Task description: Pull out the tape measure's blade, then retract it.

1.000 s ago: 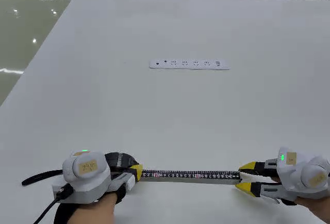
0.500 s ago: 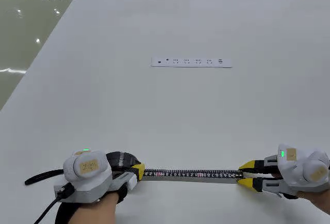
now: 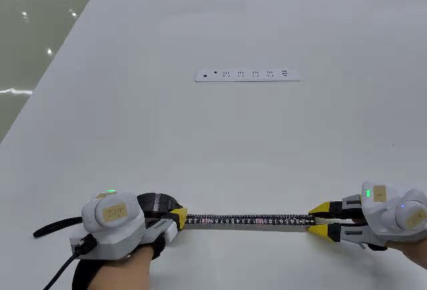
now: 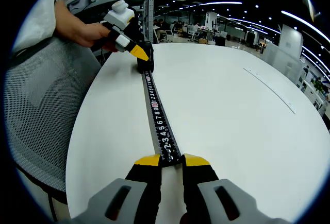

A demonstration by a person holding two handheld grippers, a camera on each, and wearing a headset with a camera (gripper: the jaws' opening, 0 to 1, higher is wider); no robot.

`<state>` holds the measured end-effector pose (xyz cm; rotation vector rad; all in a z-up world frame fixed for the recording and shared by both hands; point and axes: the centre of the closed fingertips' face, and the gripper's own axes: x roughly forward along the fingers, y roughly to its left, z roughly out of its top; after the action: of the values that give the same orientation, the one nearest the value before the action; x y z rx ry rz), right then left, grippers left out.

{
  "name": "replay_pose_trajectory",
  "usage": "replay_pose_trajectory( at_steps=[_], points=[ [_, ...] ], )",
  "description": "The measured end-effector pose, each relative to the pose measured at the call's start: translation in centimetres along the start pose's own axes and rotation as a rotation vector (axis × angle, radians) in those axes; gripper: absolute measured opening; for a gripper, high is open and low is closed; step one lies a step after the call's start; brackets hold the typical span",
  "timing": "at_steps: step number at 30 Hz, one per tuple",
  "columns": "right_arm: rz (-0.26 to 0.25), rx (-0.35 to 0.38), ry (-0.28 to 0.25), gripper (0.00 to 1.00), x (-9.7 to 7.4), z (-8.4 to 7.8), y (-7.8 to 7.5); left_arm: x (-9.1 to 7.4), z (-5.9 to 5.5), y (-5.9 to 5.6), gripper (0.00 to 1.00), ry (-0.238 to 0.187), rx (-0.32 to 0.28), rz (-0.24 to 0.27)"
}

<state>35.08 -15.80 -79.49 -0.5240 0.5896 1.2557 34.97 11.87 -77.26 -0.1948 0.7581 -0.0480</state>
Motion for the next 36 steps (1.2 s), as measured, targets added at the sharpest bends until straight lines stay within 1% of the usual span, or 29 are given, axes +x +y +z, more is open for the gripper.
replay_pose_trajectory(
  at_steps=[7,17,23,25,36],
  points=[
    [0.009,-0.021,0.011,0.1,0.1,0.1,0.0,0.0,0.0,0.1,0.58,0.01,-0.004,0.003],
    [0.003,-0.013,0.012,0.1,0.2,0.2,-0.3,0.1,0.1,0.2,0.58,-0.006,-0.01,-0.005],
    [0.005,-0.009,-0.004,0.1,0.4,0.8,-0.2,0.0,0.2,0.1,0.58,-0.008,-0.026,-0.011],
    [0.005,-0.018,0.001,0.1,0.6,0.9,-0.1,0.0,0.1,0.1,0.58,-0.01,-0.027,-0.012],
    [0.022,-0.017,-0.011,0.1,1.0,1.8,0.3,-0.1,0.0,0.1,0.58,-0.014,-0.043,-0.022]
  ],
)
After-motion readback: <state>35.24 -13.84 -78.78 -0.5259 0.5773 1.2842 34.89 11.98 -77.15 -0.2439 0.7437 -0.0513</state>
